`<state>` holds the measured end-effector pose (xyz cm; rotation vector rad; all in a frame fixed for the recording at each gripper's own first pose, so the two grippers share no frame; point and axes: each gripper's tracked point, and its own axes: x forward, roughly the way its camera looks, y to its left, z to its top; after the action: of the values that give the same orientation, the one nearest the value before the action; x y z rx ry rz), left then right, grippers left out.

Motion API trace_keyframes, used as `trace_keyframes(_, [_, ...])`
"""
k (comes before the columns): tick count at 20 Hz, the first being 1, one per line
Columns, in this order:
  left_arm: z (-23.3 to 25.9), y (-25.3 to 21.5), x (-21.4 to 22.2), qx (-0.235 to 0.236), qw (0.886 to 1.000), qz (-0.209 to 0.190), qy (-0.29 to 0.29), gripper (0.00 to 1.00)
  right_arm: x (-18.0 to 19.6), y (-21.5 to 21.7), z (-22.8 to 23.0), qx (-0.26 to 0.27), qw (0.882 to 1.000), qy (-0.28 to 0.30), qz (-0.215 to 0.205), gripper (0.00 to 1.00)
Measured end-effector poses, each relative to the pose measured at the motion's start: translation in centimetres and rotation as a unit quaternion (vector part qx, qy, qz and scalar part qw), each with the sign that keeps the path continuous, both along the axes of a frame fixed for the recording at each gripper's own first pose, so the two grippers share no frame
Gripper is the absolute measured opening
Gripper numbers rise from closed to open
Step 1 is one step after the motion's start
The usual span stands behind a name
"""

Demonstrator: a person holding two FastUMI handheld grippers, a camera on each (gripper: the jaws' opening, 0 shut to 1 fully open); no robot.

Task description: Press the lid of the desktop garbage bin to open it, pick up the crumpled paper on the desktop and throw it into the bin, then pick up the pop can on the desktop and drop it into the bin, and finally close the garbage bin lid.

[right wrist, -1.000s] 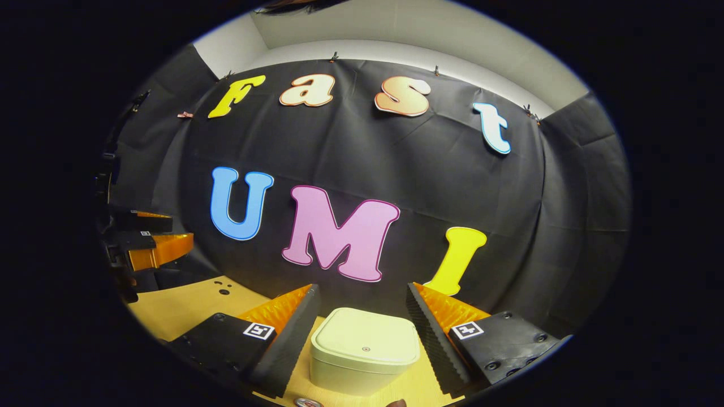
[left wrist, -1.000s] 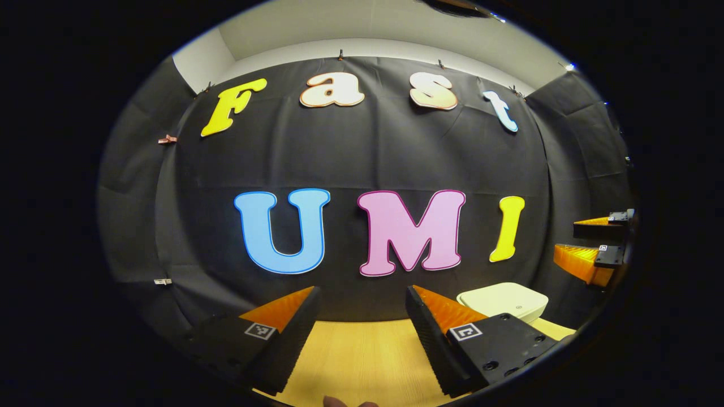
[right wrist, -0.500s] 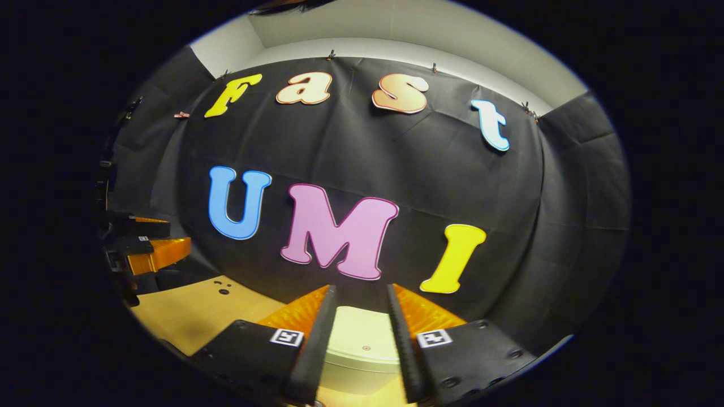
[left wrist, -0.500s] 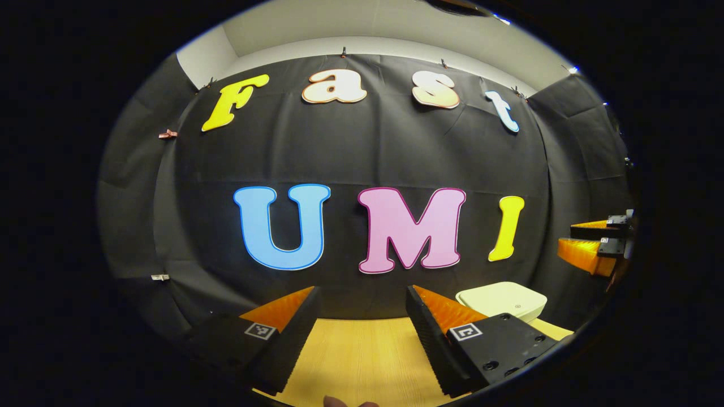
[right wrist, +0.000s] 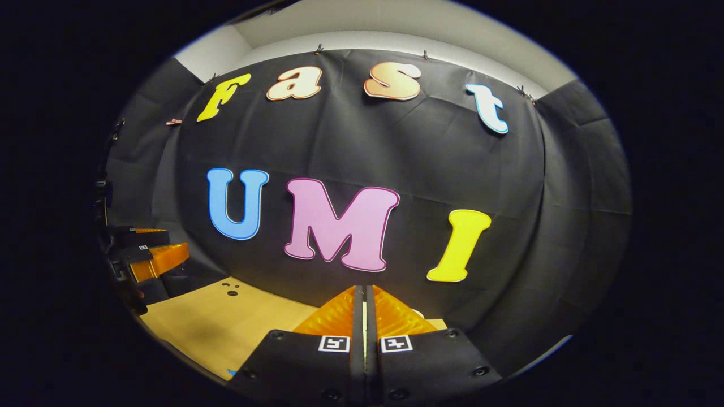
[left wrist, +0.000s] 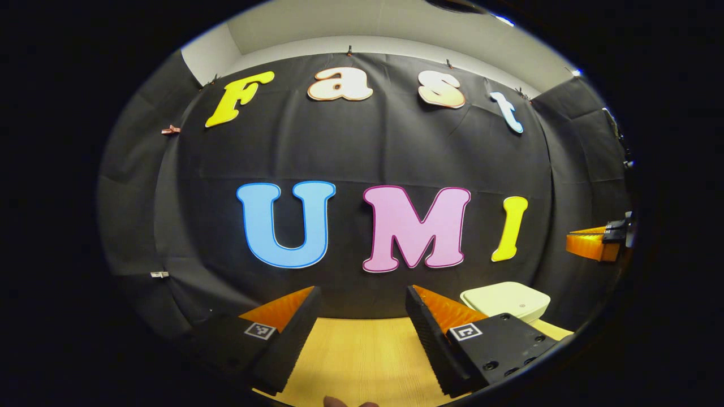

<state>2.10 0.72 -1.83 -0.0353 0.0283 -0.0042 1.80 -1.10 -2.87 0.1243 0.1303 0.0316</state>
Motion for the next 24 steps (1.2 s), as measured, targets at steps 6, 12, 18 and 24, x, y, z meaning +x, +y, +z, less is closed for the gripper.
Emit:
trace_keyframes(6, [-0.3, 0.2, 0.2, -0.001, 1.000, -0.006, -0.004, 0.95, 1.7, -1.5, -1.9, -0.034, 0.997, 0.058, 0.021, 0.10])
trace_keyframes(12, [0.1, 0.3, -0.2, 0.013, 1.000, -0.014, -0.015, 0.95, 3.2, -0.7, -5.4, 0.042, 0.980, 0.176, 0.083, 0.05])
trace_keyframes(18, [0.2, 0.2, -0.7, 0.021, 0.999, -0.015, -0.024, 0.95, 5.4, -1.6, -9.5, 0.044, 0.964, 0.247, 0.084, 0.06])
trace_keyframes(24, [0.0, 0.0, -0.8, 0.021, 0.999, -0.013, -0.021, 0.95, 6.7, -1.5, -12.7, 0.049, 0.947, 0.302, 0.098, 0.05])
